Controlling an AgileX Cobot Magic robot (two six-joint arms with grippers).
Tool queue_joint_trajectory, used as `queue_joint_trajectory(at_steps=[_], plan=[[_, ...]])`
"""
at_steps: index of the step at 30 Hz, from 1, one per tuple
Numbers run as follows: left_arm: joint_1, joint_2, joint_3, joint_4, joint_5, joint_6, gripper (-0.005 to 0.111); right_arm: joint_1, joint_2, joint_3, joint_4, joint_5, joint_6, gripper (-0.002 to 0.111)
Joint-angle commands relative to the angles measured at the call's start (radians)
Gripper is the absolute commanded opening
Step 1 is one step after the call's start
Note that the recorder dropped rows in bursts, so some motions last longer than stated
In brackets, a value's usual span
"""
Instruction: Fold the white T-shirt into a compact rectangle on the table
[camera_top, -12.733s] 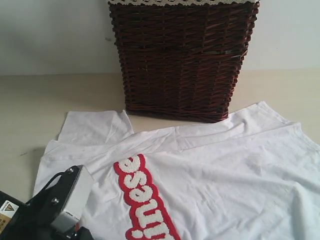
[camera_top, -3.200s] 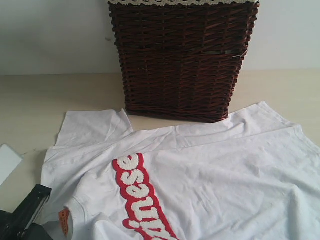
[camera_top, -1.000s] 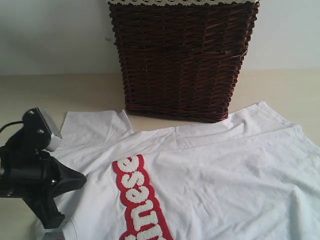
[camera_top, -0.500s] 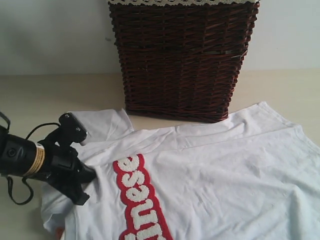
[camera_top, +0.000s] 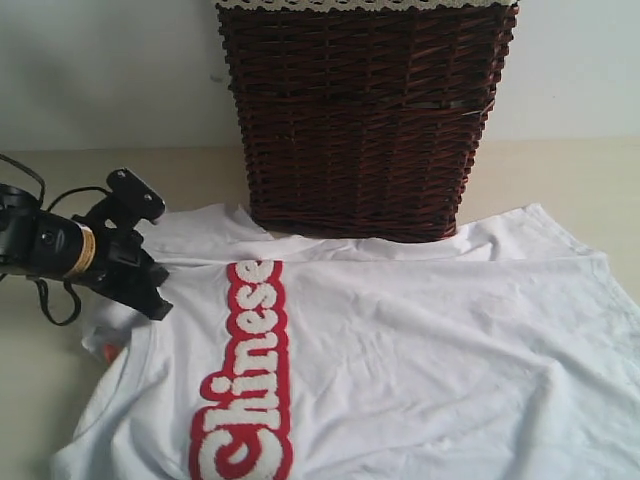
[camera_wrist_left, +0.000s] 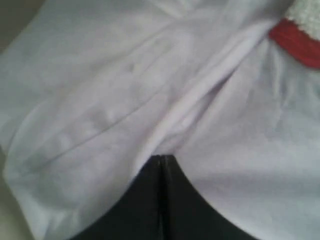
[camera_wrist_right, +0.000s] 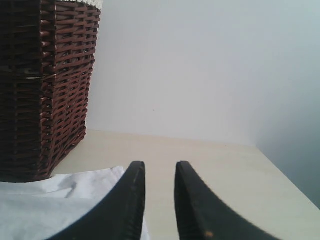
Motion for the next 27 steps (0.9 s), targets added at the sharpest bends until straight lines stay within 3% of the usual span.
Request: queue_joint_trajectory(at_steps=[1,8,16,18,21,25,27], plan=[[0.053,0.033,-0.028,0.014,0.098,0.01,0.0,0.003,0.0,0.004,0.003,-0.007,-0.005,0.023],[0.055,-0.036,-0.028,-0.027,0.102,-0.239,0.0,0.003,0.0,0.004,0.003,-0.007,-0.005,0.023],[0.055,-0.225,0.002,0.006,0.059,-0.251,0.0,0.003,0.0,0.004,0.003,-0.007,-0.005,0.023],[0.055,-0.298,0.046,0.074,-0.037,-0.282,0.0,0.003,0.0,0.004,0.003,-0.007,-0.005,0.023],[0.055,-0.389,0.137,0.268,-0.275,-0.456,0.0,0.003,0.0,0.004,0.003,-0.007,-0.005,0.023],[0.081,-0.432,0.328,0.268,-0.696,-0.446,0.0,0.003,0.0,0.004,0.003,-0.007,-0.005,0.023],[0.081,-0.432,0.403,0.268,-0.808,-0.395,0.0,0.003,0.0,0.004,0.003,-0.007,-0.005,0.023]])
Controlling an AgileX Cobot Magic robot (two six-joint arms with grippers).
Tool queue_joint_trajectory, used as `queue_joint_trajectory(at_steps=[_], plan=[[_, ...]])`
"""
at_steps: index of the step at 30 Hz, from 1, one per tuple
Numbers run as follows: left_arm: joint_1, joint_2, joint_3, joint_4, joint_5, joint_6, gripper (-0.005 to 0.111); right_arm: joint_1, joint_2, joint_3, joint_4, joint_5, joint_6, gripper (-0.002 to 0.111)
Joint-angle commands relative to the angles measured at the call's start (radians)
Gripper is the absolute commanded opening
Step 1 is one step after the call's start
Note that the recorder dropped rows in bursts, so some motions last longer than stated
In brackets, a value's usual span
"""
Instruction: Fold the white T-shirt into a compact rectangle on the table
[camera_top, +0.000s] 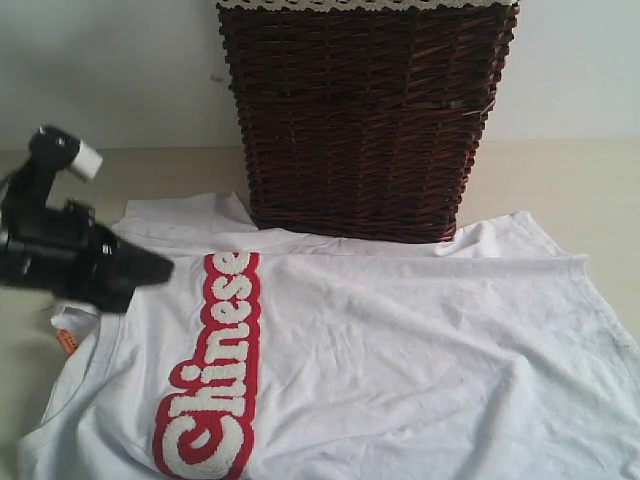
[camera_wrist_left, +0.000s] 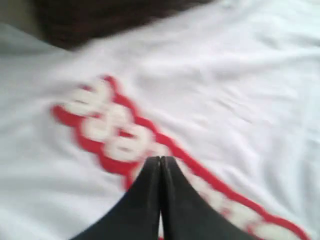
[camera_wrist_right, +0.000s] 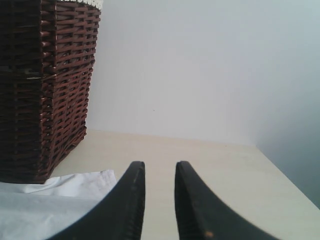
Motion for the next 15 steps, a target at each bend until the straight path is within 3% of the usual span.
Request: queue_joint_trajectory(at_steps=[1,4,7,11,15], plan=[[0.011,-0.013,0.175,0.03,-0.311,0.056,0.0,0.003,0.0,0.004,0.003,-0.007,-0.005,0.023],[0.011,-0.023,0.251,0.03,-0.318,0.102,0.0,0.003,0.0,0.004,0.003,-0.007,-0.005,0.023],[0.011,-0.063,0.324,0.03,-0.265,0.334,0.0,0.003,0.0,0.004,0.003,-0.007,-0.005,0.023],[0.011,-0.166,0.402,0.03,-0.043,0.575,0.0,0.003,0.0,0.004,0.003,-0.007,-0.005,0.023],[0.011,-0.319,0.426,-0.055,0.209,0.497,0.0,0.003,0.0,0.004,0.003,-0.007,-0.005,0.023]])
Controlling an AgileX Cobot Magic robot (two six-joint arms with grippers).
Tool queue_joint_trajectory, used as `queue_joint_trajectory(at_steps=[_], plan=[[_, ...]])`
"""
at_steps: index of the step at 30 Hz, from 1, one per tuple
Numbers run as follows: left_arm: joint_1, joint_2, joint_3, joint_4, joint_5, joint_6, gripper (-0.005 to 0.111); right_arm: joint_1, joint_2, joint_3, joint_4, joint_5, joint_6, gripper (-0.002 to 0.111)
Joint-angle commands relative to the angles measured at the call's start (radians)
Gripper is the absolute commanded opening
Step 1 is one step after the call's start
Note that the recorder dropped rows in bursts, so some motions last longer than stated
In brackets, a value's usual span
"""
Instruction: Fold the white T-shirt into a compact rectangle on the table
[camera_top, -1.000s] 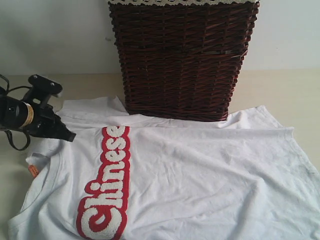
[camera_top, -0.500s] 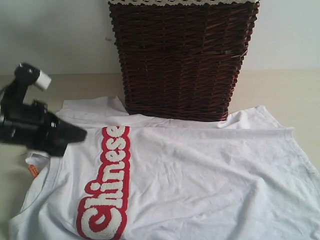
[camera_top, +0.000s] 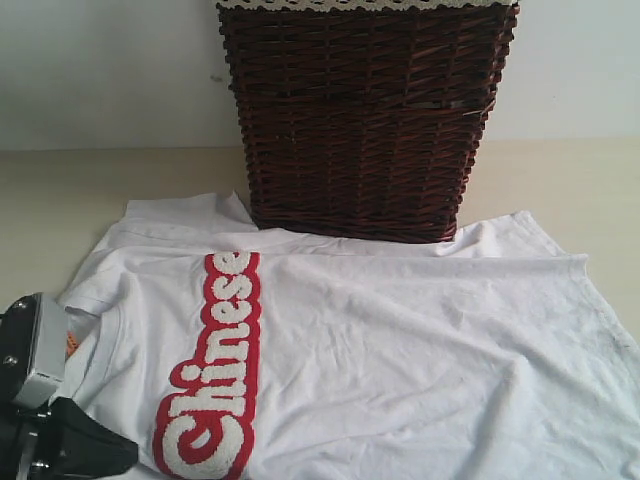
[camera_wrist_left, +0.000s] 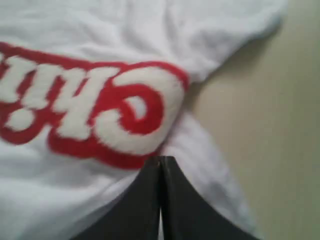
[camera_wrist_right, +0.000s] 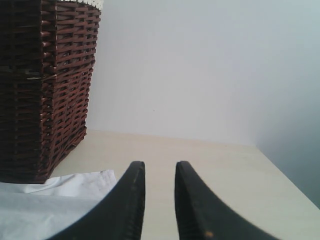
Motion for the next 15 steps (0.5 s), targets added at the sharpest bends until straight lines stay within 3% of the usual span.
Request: queue_joint_trajectory(at_steps=[1,7,10,11,12,13,14,15], plan=[[0.002,-0.168,0.019,-0.168,0.295,-0.072,0.0,0.003,0.0,0.004,0.003,-0.007,-0.005,0.023],[0.002,-0.41,-0.037,-0.509,0.561,-0.451,0.0,0.003,0.0,0.004,0.003,-0.007,-0.005,0.023],[0.002,-0.669,-0.056,-0.612,0.622,-0.725,0.0,0.003,0.0,0.004,0.003,-0.007,-0.005,0.023],[0.0,-0.846,-0.064,-0.464,0.537,-0.706,0.0,0.003,0.0,0.004,0.003,-0.007,-0.005,0.023],[0.0,-0.99,-0.062,-0.192,0.316,-0.74,0.0,0.003,0.0,0.004,0.003,-0.007,-0.005,0.023],[0.0,-1.045,-0.06,-0.007,0.068,-0.966,0.0,0.003,0.0,0.004,0.003,-0.007,-0.005,0.023],[0.0,-1.049,-0.014,-0.007,-0.024,-1.08,0.0,0.003,0.0,0.004,0.003,-0.007,-0.005,0.023],[0.0,-1.049,0.033,-0.007,-0.05,-0.99,0.0,0.003,0.0,0.004,0.003,-0.007,-0.005,0.023]])
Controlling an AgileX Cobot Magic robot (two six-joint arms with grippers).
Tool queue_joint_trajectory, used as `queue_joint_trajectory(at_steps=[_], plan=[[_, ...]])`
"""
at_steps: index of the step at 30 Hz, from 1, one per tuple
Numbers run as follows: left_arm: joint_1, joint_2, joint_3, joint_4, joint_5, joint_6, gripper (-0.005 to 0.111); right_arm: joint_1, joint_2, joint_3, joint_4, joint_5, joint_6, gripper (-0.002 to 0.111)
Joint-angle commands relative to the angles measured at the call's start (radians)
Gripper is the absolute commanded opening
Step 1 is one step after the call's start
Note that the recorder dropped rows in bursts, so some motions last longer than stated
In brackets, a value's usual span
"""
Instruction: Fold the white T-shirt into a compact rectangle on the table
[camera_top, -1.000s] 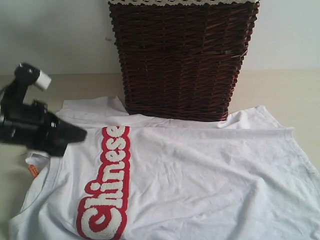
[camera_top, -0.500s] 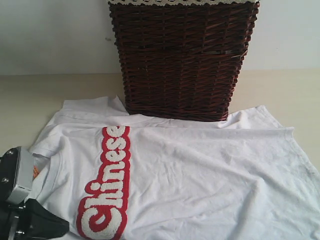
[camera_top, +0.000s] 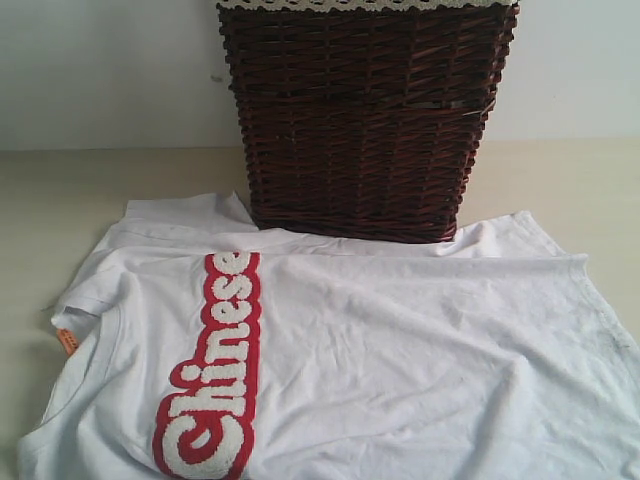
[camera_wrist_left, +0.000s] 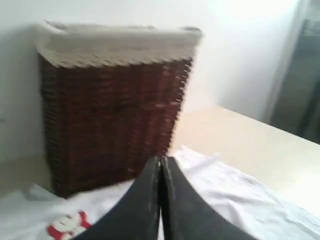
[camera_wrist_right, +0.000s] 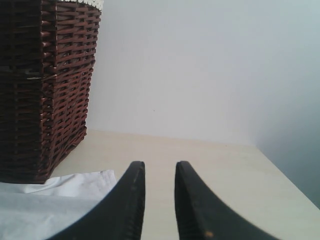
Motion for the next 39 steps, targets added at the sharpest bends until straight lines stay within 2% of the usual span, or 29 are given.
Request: queue_joint_trajectory(at_steps=[1,3,5,6,7,10,16,18,21,24,29,33,36,39], plan=[[0.002,-0.009,0.093,0.062,-0.105,0.014,0.0,0.003,0.0,0.004,0.003,-0.007,-0.005,0.023],[0.002,-0.009,0.078,0.062,0.282,0.109,0.0,0.003,0.0,0.004,0.003,-0.007,-0.005,0.023],[0.002,0.002,0.062,0.062,0.521,0.175,0.0,0.003,0.0,0.004,0.003,-0.007,-0.005,0.023],[0.002,0.004,0.061,0.062,0.565,0.175,0.0,0.003,0.0,0.004,0.003,-0.007,-0.005,0.023],[0.002,0.009,0.061,0.062,0.578,0.179,0.0,0.003,0.0,0.004,0.003,-0.007,-0.005,0.023],[0.002,0.013,0.063,0.062,0.482,0.221,0.0,0.003,0.0,0.004,0.003,-0.007,-0.005,0.023],[0.002,0.013,0.122,0.062,0.46,0.233,0.0,0.003,0.0,0.004,0.003,-0.007,-0.005,0.023],[0.002,0.013,0.15,0.062,0.407,0.341,0.0,0.003,0.0,0.004,0.003,-0.007,-0.005,0.023],[0.002,0.011,0.126,0.062,0.416,0.406,0.0,0.003,0.0,0.004,0.003,-0.007,-0.005,0.023],[0.002,0.011,0.108,0.059,0.473,0.402,0.0,0.003,0.0,0.004,0.003,-0.007,-0.005,0.023],[0.002,0.013,0.107,-0.159,0.565,0.428,0.0,0.003,0.0,0.004,0.003,-0.007,-0.005,0.023],[0.002,0.013,0.107,-0.561,0.517,0.685,0.0,0.003,0.0,0.004,0.003,-0.007,-0.005,0.023],[0.002,0.013,0.107,-0.917,0.48,0.883,0.0,0.003,0.0,0.004,0.003,-0.007,-0.005,0.023],[0.002,0.013,0.107,-1.129,0.478,1.001,0.0,0.003,0.0,0.004,0.003,-0.007,-0.005,0.023]])
